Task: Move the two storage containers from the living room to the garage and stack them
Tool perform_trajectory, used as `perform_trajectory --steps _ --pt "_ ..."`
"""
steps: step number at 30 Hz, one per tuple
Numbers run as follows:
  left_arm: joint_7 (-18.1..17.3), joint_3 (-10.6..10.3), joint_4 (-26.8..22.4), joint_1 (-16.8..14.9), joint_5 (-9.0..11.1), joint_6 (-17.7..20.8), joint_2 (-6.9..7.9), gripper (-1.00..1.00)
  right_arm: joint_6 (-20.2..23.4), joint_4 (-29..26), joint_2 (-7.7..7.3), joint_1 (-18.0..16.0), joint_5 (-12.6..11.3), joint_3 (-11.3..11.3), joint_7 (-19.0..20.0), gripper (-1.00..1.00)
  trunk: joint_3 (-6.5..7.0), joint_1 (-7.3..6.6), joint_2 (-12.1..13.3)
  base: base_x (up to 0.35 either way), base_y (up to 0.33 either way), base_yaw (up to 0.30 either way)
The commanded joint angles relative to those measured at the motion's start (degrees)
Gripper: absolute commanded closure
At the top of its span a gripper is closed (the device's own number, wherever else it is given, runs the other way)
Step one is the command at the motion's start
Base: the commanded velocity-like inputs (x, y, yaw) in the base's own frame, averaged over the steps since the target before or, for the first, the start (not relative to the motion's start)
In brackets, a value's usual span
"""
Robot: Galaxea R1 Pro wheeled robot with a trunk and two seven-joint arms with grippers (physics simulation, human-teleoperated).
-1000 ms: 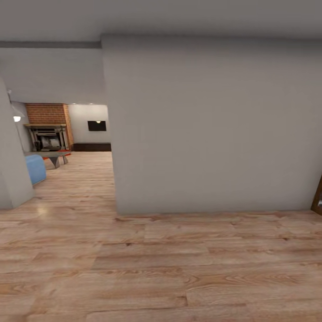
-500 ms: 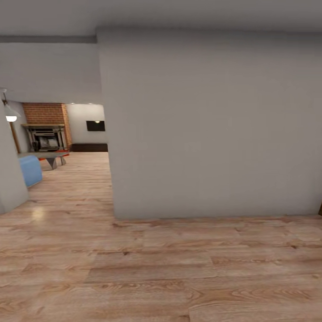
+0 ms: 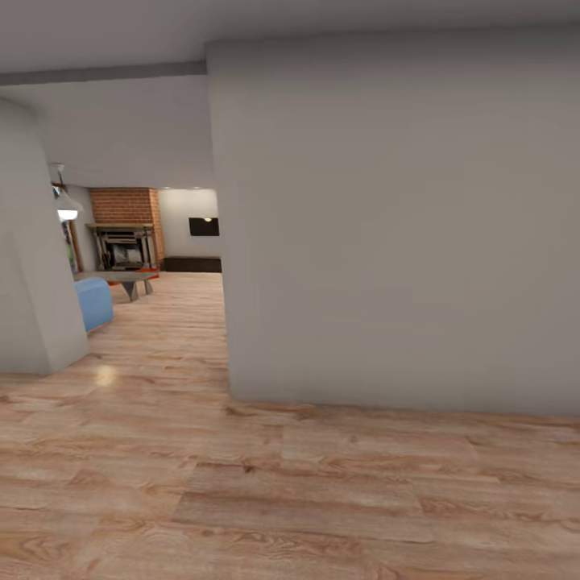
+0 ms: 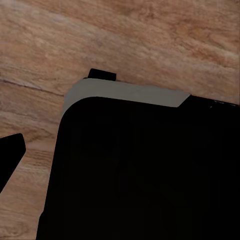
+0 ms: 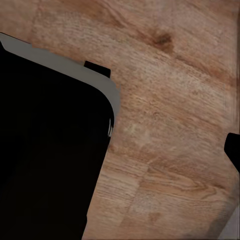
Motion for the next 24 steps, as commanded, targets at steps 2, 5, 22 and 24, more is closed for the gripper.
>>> perform_trajectory --steps 2,5,22,24 --pt "0.1 0.0 -0.1 0.0 0.3 -0.1 -0.03 -1.00 -0.4 0.2 0.02 -0.1 -0.6 0.5 0.0 -1.00 -0.06 0.04 0.0 0.324 0.000 0.269" --pt "0.1 0.0 -0.1 0.0 0.3 -0.1 -0.06 -1.00 -0.4 0.2 0.02 -0.1 -0.6 0.5 0.0 -1.00 -0.06 0.04 0.0 0.324 0.000 0.269" --pt "0.1 0.0 -0.1 0.0 0.4 0.0 -0.08 -1.00 -0.7 0.2 -0.07 -0.1 -0.5 0.5 0.0 -1.00 -0.06 0.04 0.0 0.324 0.000 0.270" --pt "0.1 0.0 -0.1 0.0 0.4 0.0 -0.05 -1.00 -0.7 0.2 -0.06 -0.1 -0.5 0.5 0.0 -1.00 -0.06 0.04 0.0 0.324 0.000 0.270"
